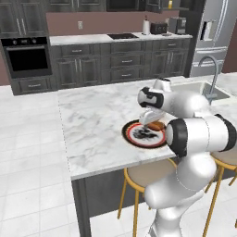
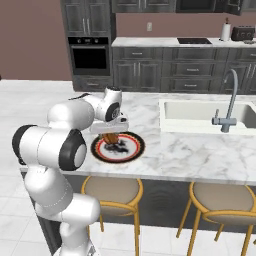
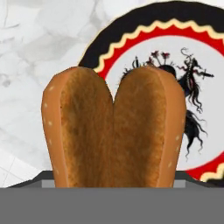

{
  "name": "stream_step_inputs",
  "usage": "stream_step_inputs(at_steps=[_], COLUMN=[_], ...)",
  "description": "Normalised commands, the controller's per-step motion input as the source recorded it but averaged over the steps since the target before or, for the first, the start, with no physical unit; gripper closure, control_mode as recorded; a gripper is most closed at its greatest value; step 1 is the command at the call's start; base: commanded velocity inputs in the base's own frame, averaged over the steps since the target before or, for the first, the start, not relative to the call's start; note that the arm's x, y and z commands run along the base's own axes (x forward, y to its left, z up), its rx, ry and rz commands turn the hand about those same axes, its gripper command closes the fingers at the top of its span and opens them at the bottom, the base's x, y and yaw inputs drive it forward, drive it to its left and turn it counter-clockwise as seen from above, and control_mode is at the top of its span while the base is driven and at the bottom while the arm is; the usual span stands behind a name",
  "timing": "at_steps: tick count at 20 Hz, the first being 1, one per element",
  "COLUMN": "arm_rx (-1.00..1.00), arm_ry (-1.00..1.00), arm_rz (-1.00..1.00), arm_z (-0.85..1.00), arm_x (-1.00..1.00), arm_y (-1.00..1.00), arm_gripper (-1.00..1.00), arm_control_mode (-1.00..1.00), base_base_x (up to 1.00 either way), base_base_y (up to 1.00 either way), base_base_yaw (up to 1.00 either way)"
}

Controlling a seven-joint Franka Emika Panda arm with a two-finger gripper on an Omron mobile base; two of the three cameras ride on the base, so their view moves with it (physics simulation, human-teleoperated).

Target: Move the hot dog bun to the plate on the dining table and place the condiment next to that plate. Then navigate to the fridge and take the sausage and place it on the plate as well.

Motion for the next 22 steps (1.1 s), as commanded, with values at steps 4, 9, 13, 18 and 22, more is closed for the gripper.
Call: stream_step_inputs(at_steps=[4, 9, 13, 18, 22], arm_rx=[0.00, 0.00, 0.00, 0.00, 0.00], arm_ry=[0.01, 0.03, 0.03, 0.02, 0.02], arm_rz=[0.00, 0.00, 0.00, 0.00, 0.00], arm_z=[-0.39, -0.41, -0.43, -0.23, -0.20], arm_x=[0.41, 0.31, 0.19, 0.26, 0.16], arm_y=[-0.11, -0.04, 0.00, 0.00, 0.00], arm_gripper=[1.00, 1.00, 1.00, 1.00, 1.00], arm_control_mode=[-1.00, -1.00, -1.00, -1.00, -1.00], base_base_x=[0.00, 0.00, 0.00, 0.00, 0.00], base_base_y=[0.00, 0.00, 0.00, 0.00, 0.00], base_base_yaw=[0.00, 0.00, 0.00, 0.00, 0.00])
